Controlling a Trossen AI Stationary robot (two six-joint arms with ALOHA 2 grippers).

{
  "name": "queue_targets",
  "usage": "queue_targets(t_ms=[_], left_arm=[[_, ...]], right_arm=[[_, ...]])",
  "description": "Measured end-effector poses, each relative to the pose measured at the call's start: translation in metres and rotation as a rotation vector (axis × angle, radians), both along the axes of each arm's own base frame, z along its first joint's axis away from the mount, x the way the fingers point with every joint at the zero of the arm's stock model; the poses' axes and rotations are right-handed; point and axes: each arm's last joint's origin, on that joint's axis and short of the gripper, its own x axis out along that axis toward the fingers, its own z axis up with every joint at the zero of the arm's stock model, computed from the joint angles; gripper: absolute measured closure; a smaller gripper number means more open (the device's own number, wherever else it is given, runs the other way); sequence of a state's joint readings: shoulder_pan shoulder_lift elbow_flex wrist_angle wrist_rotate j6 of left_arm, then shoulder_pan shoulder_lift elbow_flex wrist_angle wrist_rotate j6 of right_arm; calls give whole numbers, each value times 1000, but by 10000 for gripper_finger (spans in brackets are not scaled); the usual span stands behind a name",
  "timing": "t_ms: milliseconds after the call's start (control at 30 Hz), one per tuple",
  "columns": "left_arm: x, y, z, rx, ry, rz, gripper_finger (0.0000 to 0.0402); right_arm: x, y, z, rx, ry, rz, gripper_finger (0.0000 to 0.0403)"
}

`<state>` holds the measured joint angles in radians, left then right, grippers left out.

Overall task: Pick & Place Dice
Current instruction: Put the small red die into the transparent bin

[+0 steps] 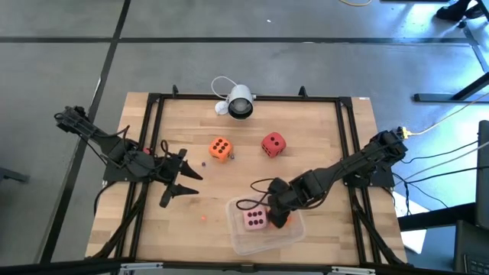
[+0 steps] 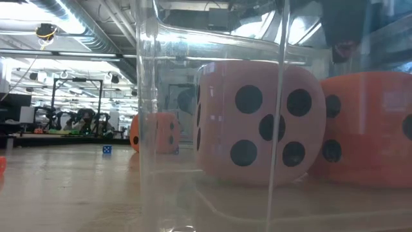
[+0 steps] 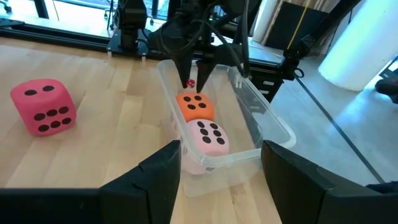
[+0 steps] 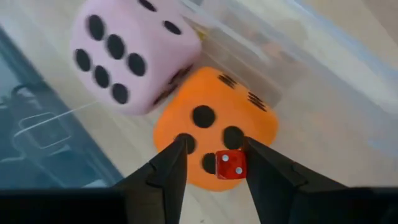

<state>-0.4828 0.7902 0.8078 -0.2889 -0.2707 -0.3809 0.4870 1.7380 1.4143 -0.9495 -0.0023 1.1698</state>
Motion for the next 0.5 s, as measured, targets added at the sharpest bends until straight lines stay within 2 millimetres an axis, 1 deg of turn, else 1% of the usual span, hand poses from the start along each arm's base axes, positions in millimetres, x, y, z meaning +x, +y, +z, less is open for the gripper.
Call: queue_targets(t_ms=[100,167,233,300,333,400,433,467,500], left_arm=[[0,0,0,1,-1,6,187],[0,0,0,3,-2,16,187],[0,1,0,4,-3,20,187],[0,1,0,4,-3,21,187],[0,1,0,4,-3,21,187],[0,1,0,5,-3,22,187],[0,1,0,5,-3,23,187],[0,1,0,5,-3,22,187],[0,1,0,4,-3,22,187]], right_arm=[[3,2,8,28,-20,33,256],[8,5,22,52,-74,63,256],[15,11,41,64,-192,141,256],[14,16,56,-15,-264,178,257],[11,15,58,-57,-251,190,257],[4,12,52,-84,-151,194,257],[3,10,47,-68,-96,184,257],[4,10,45,-44,-79,184,257],[8,12,45,-12,-108,194,257]])
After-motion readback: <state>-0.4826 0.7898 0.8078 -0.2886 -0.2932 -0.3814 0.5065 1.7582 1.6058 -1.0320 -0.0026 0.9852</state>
